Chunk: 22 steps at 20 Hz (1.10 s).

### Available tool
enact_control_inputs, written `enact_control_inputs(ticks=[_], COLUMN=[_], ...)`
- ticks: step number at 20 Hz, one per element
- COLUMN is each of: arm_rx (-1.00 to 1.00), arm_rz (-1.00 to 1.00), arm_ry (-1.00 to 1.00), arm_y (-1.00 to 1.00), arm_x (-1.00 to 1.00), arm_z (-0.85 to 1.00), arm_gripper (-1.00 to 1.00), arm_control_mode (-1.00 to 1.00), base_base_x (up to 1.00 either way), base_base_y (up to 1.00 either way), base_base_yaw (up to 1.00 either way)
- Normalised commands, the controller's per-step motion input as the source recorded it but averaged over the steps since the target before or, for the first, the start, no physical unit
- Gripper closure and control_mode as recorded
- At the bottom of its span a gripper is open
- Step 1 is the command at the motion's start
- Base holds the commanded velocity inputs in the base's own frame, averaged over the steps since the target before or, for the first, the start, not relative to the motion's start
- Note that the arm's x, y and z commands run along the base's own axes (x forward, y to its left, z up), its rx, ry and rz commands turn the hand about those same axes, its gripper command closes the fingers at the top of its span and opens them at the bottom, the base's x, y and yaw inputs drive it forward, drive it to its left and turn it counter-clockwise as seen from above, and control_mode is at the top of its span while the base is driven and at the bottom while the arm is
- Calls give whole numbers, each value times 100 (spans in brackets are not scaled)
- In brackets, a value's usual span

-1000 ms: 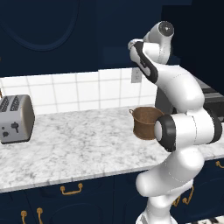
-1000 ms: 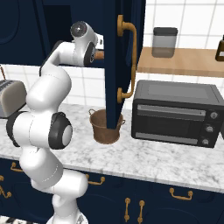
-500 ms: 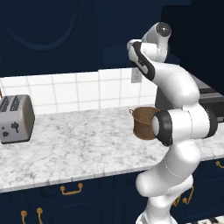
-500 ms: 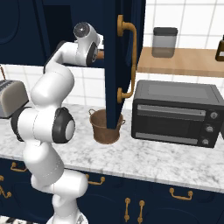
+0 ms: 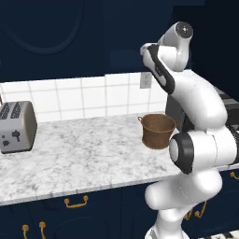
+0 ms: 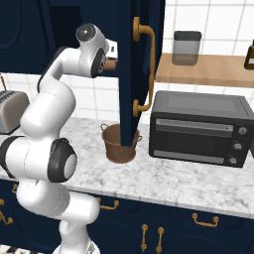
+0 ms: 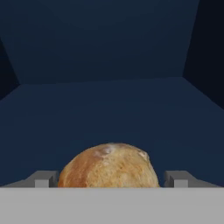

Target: Open the cabinet, pick up the bread from the cabinet and place it in the basket. Then move the basket to the dining counter.

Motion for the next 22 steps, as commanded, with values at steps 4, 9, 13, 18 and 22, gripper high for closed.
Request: enact_control_inputs(ticks=[4,9,13,18,22], arm_rx=[0,0,-2,-6,-1], arm_rz=[0,0,0,0,0], arm_ry=[4,14,21,28,27], arm_y=[0,0,0,-16,-35], arm_x=[-100,-100,-98,-19,33], arm_z=[0,-16,-53,-97,-100], arm_gripper=[100,100,100,100,100], arm_control_mode=[-100,-100,-100,-100,-100], base_base_x=[0,0,0,0,0], base_base_y=[0,0,0,0,0], base_base_yaw=[0,0,0,0,0])
